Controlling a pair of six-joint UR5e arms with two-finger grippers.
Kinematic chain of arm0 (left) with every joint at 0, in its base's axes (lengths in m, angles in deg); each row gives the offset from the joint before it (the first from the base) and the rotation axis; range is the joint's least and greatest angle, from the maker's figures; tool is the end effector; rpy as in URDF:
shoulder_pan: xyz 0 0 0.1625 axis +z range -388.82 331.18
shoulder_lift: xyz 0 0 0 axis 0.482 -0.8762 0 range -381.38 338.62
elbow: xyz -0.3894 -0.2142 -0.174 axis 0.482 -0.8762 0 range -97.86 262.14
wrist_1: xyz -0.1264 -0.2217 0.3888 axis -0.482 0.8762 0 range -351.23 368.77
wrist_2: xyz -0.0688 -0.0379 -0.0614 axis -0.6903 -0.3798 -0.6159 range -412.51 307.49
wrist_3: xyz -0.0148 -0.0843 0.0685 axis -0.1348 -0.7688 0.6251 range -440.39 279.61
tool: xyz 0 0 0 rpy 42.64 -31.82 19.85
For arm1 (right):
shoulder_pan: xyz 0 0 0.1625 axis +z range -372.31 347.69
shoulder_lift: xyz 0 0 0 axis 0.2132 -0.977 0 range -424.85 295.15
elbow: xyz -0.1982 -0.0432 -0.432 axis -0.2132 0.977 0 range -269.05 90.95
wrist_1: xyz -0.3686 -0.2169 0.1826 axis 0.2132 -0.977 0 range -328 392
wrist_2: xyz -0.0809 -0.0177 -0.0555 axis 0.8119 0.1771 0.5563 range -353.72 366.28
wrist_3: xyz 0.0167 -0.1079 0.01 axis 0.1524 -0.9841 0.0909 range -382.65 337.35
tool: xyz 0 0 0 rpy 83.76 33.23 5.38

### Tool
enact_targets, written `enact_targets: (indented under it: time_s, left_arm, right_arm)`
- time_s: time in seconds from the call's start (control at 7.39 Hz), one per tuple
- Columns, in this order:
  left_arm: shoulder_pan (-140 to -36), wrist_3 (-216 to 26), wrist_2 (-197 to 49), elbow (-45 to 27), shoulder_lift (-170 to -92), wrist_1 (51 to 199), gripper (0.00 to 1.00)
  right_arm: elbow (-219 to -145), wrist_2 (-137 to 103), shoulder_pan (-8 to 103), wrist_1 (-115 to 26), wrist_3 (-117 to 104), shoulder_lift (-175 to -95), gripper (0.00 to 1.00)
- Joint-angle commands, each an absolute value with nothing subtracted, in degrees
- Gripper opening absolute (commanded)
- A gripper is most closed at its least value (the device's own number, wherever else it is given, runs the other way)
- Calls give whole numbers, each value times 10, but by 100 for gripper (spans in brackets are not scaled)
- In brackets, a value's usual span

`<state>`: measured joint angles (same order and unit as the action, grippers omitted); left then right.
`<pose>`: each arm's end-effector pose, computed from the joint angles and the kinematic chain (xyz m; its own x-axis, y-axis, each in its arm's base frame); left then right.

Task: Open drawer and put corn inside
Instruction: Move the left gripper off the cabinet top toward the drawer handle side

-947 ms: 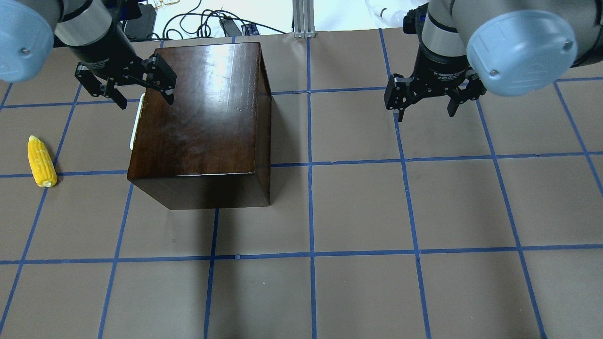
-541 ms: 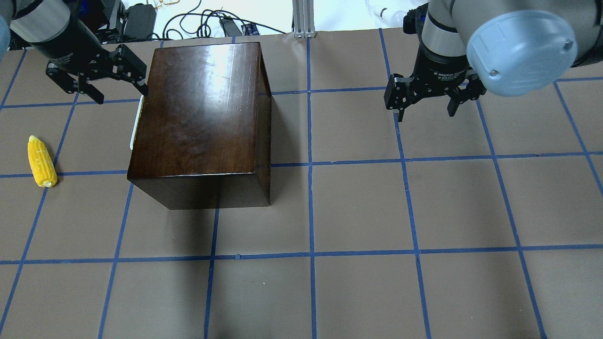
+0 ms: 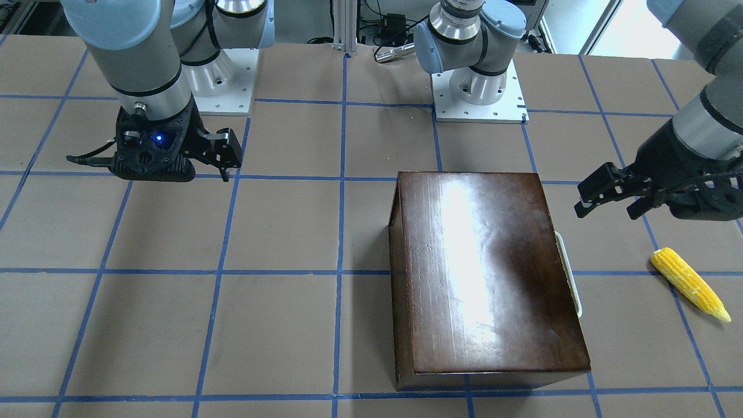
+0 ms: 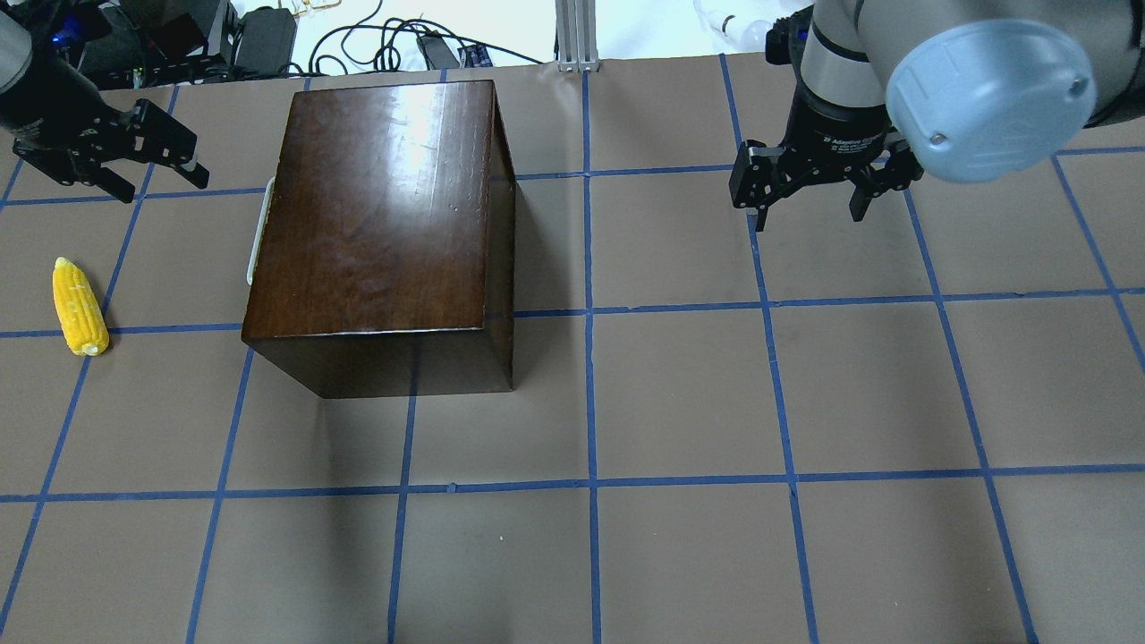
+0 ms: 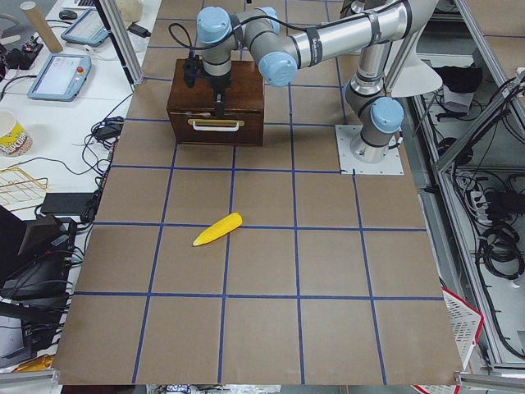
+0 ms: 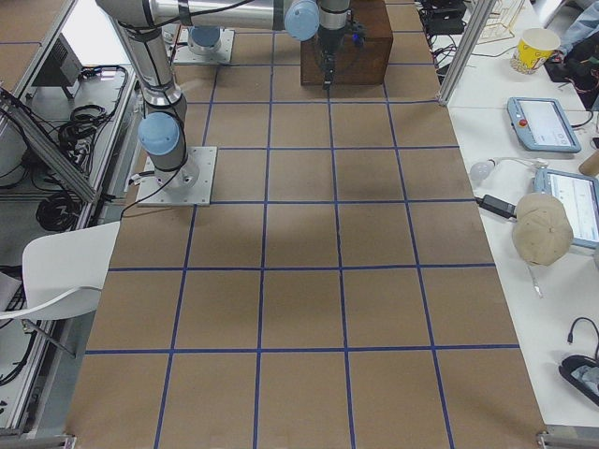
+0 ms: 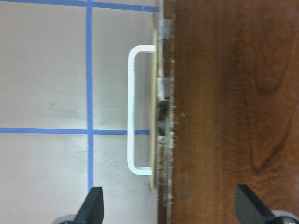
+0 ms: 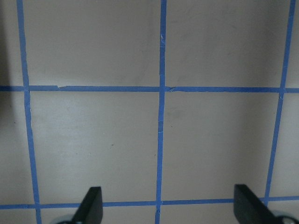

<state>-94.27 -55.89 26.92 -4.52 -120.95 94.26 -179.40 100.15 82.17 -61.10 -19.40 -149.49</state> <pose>0.1174 -0.6266 0.4740 -0.9838 0.0010 0.1792 -0.0079 0.9988 -0.0489 0.1711 -0.5708 0.4794 -0.9973 -0.0243 0.0699 -0.0214 0.9989 0.0417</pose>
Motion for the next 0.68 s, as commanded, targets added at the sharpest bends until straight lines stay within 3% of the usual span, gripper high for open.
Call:
enact_targets:
  time_s: [0.0, 0.54]
  left_arm:
    - [-899, -470, 223, -48, -1235, 942, 100]
    - [-893, -432, 188, -48, -1301, 902, 100]
  right_arm:
    - [-1794, 1001, 822, -612, -194, -1495, 100]
    - [-1794, 1001, 822, -611, -194, -1495, 100]
